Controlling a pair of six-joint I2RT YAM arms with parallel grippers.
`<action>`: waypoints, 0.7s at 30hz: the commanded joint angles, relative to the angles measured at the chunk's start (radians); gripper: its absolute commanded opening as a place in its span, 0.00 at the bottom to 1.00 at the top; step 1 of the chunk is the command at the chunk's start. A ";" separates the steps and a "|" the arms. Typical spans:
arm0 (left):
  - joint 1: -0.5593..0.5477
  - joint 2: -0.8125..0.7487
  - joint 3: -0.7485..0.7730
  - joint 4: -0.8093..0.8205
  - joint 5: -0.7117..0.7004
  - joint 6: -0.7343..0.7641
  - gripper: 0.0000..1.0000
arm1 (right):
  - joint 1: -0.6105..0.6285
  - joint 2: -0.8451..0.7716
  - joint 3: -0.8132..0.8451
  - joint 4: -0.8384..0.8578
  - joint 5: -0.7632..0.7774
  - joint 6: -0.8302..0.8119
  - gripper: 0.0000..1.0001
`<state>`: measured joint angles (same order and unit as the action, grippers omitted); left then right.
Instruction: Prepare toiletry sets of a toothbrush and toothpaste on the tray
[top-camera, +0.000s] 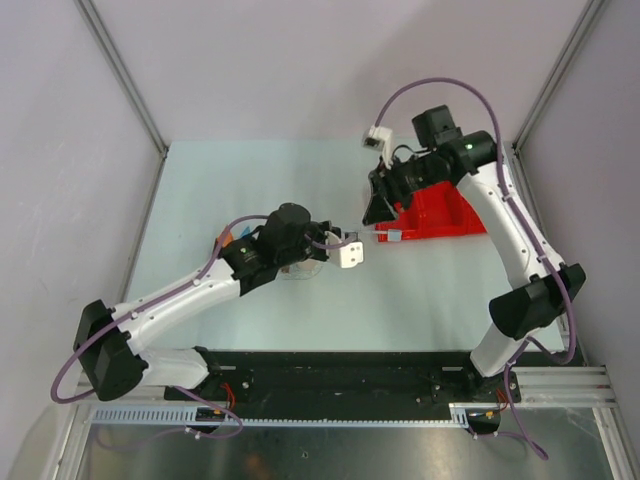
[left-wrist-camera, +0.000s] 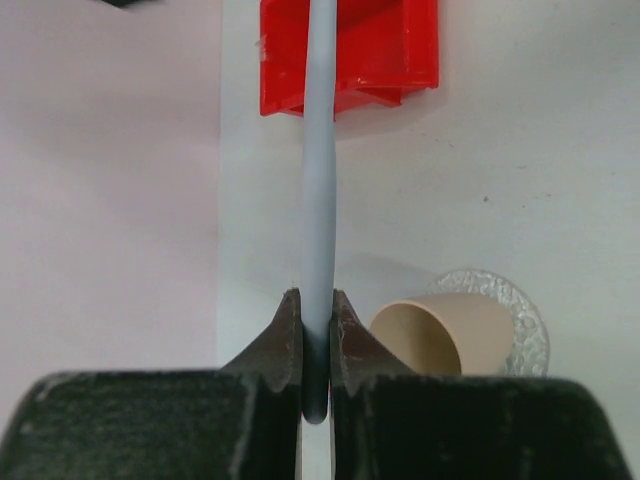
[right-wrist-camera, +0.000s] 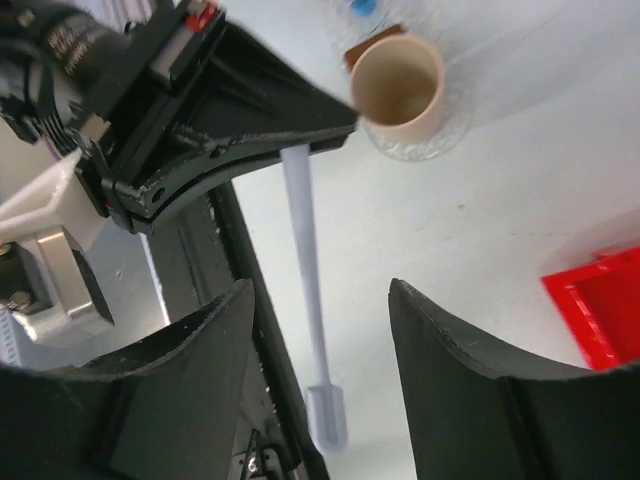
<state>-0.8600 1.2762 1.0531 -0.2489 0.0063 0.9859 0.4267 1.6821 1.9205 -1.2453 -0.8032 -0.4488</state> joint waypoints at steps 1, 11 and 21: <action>-0.002 -0.057 -0.036 0.045 -0.005 -0.061 0.00 | -0.095 -0.027 0.115 0.059 -0.025 0.091 0.62; 0.116 -0.072 0.065 0.079 0.167 -0.418 0.00 | -0.384 -0.191 0.008 0.423 -0.205 0.335 0.63; 0.272 -0.104 0.188 0.164 0.342 -0.826 0.00 | -0.353 -0.372 -0.199 0.829 -0.226 0.498 0.65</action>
<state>-0.6151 1.2221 1.1728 -0.1658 0.2314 0.4023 0.0437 1.3613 1.7737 -0.6502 -0.9947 -0.0540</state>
